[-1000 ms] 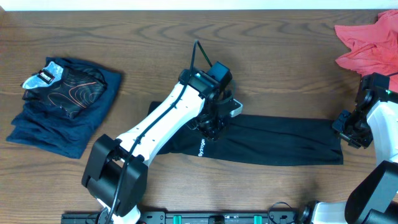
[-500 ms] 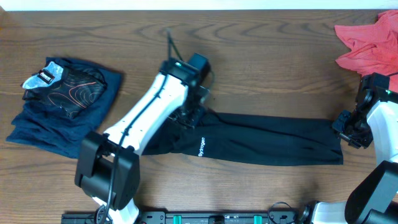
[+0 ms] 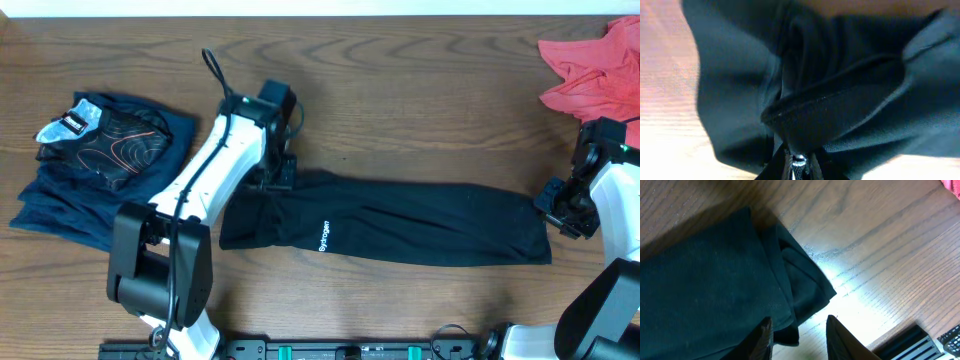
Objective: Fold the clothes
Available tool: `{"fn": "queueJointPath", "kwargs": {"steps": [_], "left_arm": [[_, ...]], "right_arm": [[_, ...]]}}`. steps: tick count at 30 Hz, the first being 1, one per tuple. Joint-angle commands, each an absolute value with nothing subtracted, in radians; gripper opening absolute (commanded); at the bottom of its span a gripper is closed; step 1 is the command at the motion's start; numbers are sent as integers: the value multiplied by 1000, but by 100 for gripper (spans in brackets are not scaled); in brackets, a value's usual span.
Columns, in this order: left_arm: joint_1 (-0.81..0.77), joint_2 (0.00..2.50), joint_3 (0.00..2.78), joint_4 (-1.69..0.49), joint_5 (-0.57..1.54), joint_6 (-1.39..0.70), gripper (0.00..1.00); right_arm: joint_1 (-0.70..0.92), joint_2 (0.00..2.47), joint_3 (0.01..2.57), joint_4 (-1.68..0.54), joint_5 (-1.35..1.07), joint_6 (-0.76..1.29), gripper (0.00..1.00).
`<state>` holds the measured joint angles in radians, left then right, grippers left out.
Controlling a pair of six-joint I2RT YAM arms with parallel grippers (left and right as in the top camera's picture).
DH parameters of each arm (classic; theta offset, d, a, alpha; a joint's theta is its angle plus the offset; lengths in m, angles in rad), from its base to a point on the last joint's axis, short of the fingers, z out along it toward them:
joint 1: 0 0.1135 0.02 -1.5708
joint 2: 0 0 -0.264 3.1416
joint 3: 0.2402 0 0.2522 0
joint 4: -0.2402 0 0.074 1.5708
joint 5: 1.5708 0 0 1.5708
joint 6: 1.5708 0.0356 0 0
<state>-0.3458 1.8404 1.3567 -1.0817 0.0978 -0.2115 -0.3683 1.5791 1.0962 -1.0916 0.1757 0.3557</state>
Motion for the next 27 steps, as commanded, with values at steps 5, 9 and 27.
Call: {"fn": "queueJointPath", "kwargs": {"steps": [5, 9, 27], "left_arm": [[-353, 1842, 1201, -1037, 149, -275, 13], [-355, 1842, 1176, -1003, 149, -276, 17], [-355, 1842, 1164, -940, 145, -276, 35]], "right_arm": [[-373, 1578, 1090, -1092, 156, 358, 33], [-373, 1578, 1090, -1093, 53, 323, 33], [-375, 1630, 865, -740, 2, 179, 33]]}}
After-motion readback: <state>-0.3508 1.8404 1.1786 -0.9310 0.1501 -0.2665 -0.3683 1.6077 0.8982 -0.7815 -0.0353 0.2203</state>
